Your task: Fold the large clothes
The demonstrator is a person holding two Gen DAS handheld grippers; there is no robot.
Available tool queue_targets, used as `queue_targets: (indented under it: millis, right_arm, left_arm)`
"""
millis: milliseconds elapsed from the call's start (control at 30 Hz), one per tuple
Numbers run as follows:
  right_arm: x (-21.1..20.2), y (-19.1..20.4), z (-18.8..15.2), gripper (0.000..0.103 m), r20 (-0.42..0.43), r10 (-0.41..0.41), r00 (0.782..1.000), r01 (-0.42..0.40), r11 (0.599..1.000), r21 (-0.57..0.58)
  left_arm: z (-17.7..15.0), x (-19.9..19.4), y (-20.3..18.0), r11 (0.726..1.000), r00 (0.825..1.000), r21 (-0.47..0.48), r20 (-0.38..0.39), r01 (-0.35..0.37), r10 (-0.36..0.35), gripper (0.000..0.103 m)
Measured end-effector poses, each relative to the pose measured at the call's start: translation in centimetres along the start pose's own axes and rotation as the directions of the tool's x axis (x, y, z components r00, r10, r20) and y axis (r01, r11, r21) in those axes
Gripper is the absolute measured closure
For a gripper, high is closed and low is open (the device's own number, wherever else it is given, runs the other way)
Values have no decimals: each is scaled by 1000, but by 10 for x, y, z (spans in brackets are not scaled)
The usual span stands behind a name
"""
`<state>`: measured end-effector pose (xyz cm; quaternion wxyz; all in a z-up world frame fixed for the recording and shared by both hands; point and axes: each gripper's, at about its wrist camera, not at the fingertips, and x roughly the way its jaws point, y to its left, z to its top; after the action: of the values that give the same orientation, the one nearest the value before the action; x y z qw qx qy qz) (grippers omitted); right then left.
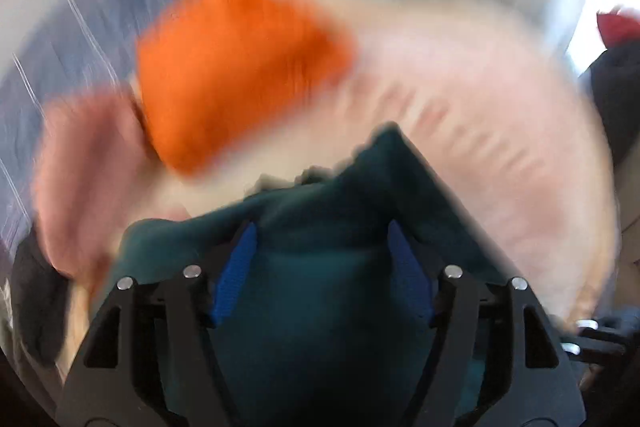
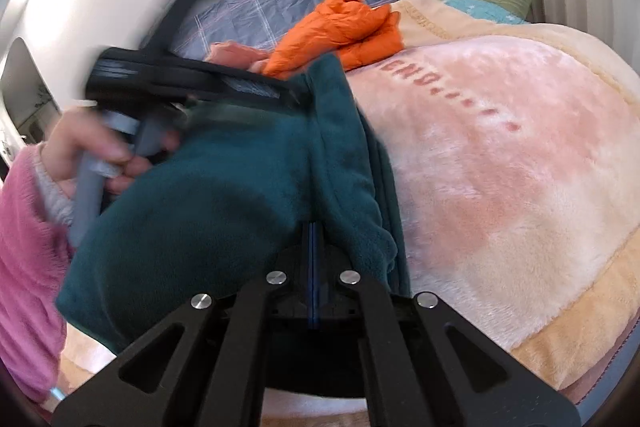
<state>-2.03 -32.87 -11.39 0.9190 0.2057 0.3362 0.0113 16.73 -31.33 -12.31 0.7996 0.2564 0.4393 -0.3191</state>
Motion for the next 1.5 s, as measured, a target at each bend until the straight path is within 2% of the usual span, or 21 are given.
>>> queue_targets:
  millis: [33,100,200,433,533,600,667,700,733,767,833,867,900,967,1000,1033,1100,1167,1267,1400,1500]
  right_arm:
    - [1,-2,0,103,11,5,1000,-5,1000,3]
    - [3,-5,3,103,4,22,1000,-22,1000,20]
    - [2,-7,4,103,-4,39,999,-39,999,29]
    - [-8,-3,-2,103,7,43,999,-43,999,3]
    - [-8,-8,-1,103,3,67,998,-67,998,22]
    - [-7,-10,0,103,0,83,997,-83,996,39]
    - [-6,-9,1,103,-1,83,997,-83,996,36]
    - [-6,-9,2,103,-2,85,996,-84,996,36]
    - [-7,-10,2,103,-4,92,996,-92,995,41]
    - [-8,-10,1,103,-11,100,995,-99,994,48]
    - [-18,-14,0,103,11,116,993,-117,990,77]
    - [-25,-17,0,98,26,135,991,-136,986,98]
    - [-35,-21,0,82,41,150,988,-154,980,124]
    - [-53,-31,-1,62,86,190,978,-202,964,170]
    - [-62,-37,-2,46,96,188,977,-205,957,205]
    - [-68,-42,-4,40,89,152,984,-169,957,234]
    - [-69,-50,-9,39,58,132,990,-143,952,270]
    - [-62,-60,-18,36,8,174,985,-167,927,335]
    - [-50,-73,-36,33,-58,260,964,-202,854,479]
    - [-40,-67,-48,29,-77,418,905,-304,763,571]
    - [-32,-67,-47,23,-68,432,899,-301,725,620]
  left_arm:
    - [5,6,6,999,999,-33,-19,34,-34,31]
    - [6,9,4,1000,999,-26,-29,16,-17,29]
    - [-1,2,-2,1000,1000,-13,5,-22,22,29]
    - [-12,-36,5,999,995,-21,100,-28,30,30]
    - [-20,-67,5,999,987,-18,152,51,-48,31]
    - [-25,-85,2,997,979,12,191,76,-77,25]
    - [-27,-89,-5,999,973,50,230,22,-33,18]
    - [-29,-78,-8,998,976,62,217,-3,-10,15]
    - [-33,-41,-14,993,992,92,108,-79,69,14]
    - [-35,-21,-16,988,993,109,52,-110,105,13]
    - [-32,-23,-9,995,996,69,71,-65,60,13]
    - [-32,-24,-10,995,995,73,75,-73,67,13]
    - [-34,-24,-12,992,993,85,78,-90,83,13]
    - [-36,-25,-15,991,991,89,93,-104,96,13]
    - [-36,-25,-16,990,990,92,94,-110,102,13]
    - [-36,-25,-16,989,990,94,94,-113,104,13]
    - [-35,-26,-13,989,990,94,92,-112,103,13]
    - [-35,-28,-15,989,990,94,93,-112,103,13]
    - [-37,-32,-13,989,990,94,99,-115,105,13]
    - [-38,-34,-14,988,988,94,107,-124,114,13]
    - [-38,-33,-14,988,987,94,109,-126,116,13]
